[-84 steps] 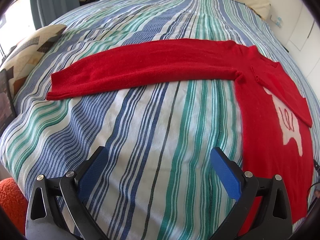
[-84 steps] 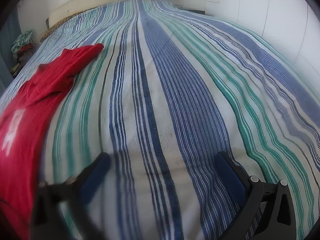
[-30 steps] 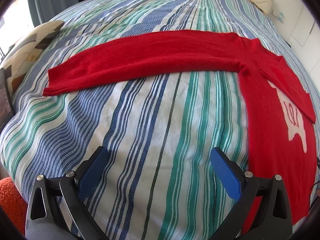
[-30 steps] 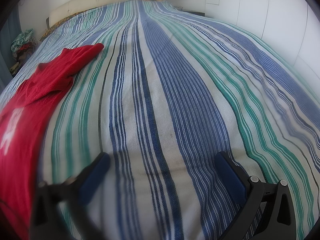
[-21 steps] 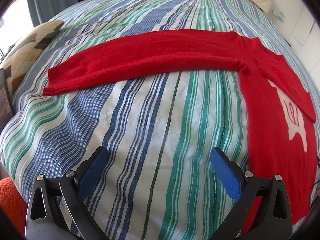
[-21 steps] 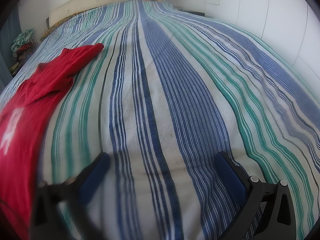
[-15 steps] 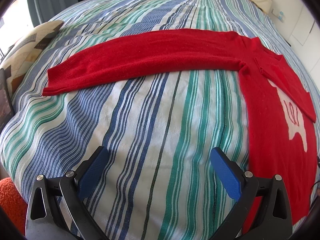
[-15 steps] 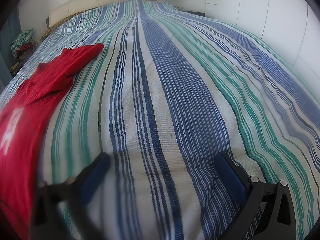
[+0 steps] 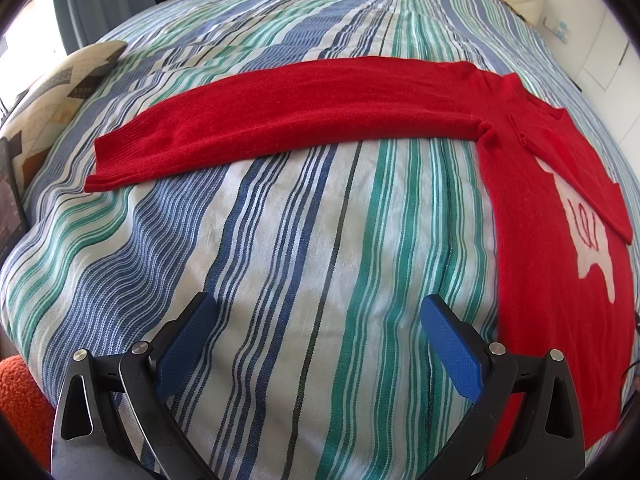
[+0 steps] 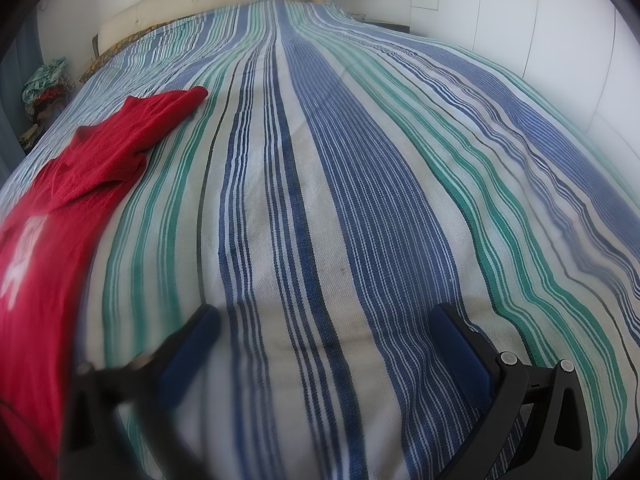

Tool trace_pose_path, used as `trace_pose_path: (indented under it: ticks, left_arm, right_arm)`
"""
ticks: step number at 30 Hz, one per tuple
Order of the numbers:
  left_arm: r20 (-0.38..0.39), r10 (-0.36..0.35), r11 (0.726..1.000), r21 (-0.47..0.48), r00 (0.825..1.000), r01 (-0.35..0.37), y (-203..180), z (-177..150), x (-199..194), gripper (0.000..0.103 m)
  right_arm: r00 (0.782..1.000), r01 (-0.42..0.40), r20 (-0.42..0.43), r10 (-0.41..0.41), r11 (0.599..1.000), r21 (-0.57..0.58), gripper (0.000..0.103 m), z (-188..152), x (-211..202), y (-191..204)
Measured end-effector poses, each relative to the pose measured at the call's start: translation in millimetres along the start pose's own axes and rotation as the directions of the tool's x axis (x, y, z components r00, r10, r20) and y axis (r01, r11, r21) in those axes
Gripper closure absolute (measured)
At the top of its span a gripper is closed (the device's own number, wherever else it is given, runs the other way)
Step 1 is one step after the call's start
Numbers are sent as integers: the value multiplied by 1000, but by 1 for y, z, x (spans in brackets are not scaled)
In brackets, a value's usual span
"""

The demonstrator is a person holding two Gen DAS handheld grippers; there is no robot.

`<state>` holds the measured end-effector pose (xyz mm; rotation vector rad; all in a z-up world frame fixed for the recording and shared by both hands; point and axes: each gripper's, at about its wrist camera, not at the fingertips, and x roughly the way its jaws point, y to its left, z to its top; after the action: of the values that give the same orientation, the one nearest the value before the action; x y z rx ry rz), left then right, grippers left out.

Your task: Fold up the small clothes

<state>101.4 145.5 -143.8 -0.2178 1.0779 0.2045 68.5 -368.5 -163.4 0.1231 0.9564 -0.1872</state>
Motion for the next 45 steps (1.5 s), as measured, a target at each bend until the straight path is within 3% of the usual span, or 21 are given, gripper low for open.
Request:
trace_pose_path:
  ticks: [8, 10, 12, 15, 18, 20, 23, 25, 28, 29, 30, 31, 32, 33, 34, 37, 39, 40, 42, 45]
  left_arm:
    - [-6, -5, 1000, 3, 1000, 5, 0, -1, 2, 1]
    - [-20, -47, 999, -24, 999, 47, 7, 3, 1, 1]
    - [-14, -139, 983, -126, 990, 136, 29, 11, -4, 1]
    - [47, -262, 903, -341, 964, 262, 82, 19, -11, 1]
    - [128, -312, 779, -533, 941, 331, 135, 21, -9, 2]
    - [179, -330, 703, -609, 927, 368, 158, 21, -6, 2]
    - [194, -292, 683, -643, 937, 346, 169, 30, 4, 4]
    - [200, -266, 663, -672, 943, 329, 176, 35, 16, 12]
    - [220, -221, 632, -709, 950, 312, 190, 36, 28, 35]
    - [224, -204, 623, -721, 953, 302, 193, 37, 31, 52]
    - [223, -179, 614, -736, 958, 286, 197, 35, 30, 82]
    - [222, -154, 605, -749, 963, 270, 202, 33, 28, 98]
    - [232, -141, 600, -753, 962, 270, 205, 33, 24, 99]
    - [246, -128, 613, -742, 961, 272, 204, 35, 15, 100]
    - [252, -110, 657, -707, 961, 261, 196, 42, 5, 100]
    - [275, -118, 841, -484, 954, 244, 138, 86, -29, 100]
    - [301, -173, 913, -307, 938, 267, 83, 123, -51, 100]
    - [311, -210, 934, -217, 927, 284, 53, 140, -62, 100]
    - [325, -292, 943, -60, 899, 328, -11, 173, -82, 100]
    - [321, -416, 909, 119, 851, 399, -103, 202, -102, 100]
  right_arm:
    - [1000, 0, 0, 0, 1000, 0, 0, 0, 0, 0]
    - [1000, 0, 0, 0, 1000, 0, 0, 0, 0, 0]
    - [1000, 0, 0, 0, 1000, 0, 0, 0, 0, 0]
    - [1000, 0, 1, 0, 1000, 0, 0, -1, 0, 0]
    - [1000, -1, 2, 1, 1000, 0, 0, -1, 0, 0]
    - [1000, -2, 2, 2, 1000, 0, 0, 0, 1, 0]
    - [1000, -1, 2, 1, 1000, 0, 0, 0, 1, 0]
    - [1000, -1, 2, 1, 1000, 0, 0, 0, 1, 0]
    - [1000, -1, 2, 1, 1000, -1, 0, 0, 0, 0]
    - [1000, 0, 2, 0, 1000, -1, 0, 0, 1, 0]
    - [1000, 0, 2, 0, 1000, -1, 0, 0, 1, 0]
    - [1000, 0, 2, 0, 1000, -1, 0, 0, 1, 0]
    - [1000, -1, 2, 1, 1000, -1, 0, 0, 1, 0]
    - [1000, 0, 2, 0, 1000, -1, 0, 0, 1, 0]
    - [1000, 0, 2, 0, 1000, -1, 0, 0, 0, 1]
    - [1000, 1, 2, -1, 1000, -2, 0, 0, 1, 1]
    - [1000, 4, 1, -4, 1000, -4, 0, 0, 2, 0]
    - [1000, 7, 1, -7, 1000, -6, 0, 0, 3, 1]
    - [1000, 12, 1, -12, 1000, -9, 0, 1, 4, 2]
    - [1000, 11, 3, -11, 1000, -9, 0, 2, 5, 1]
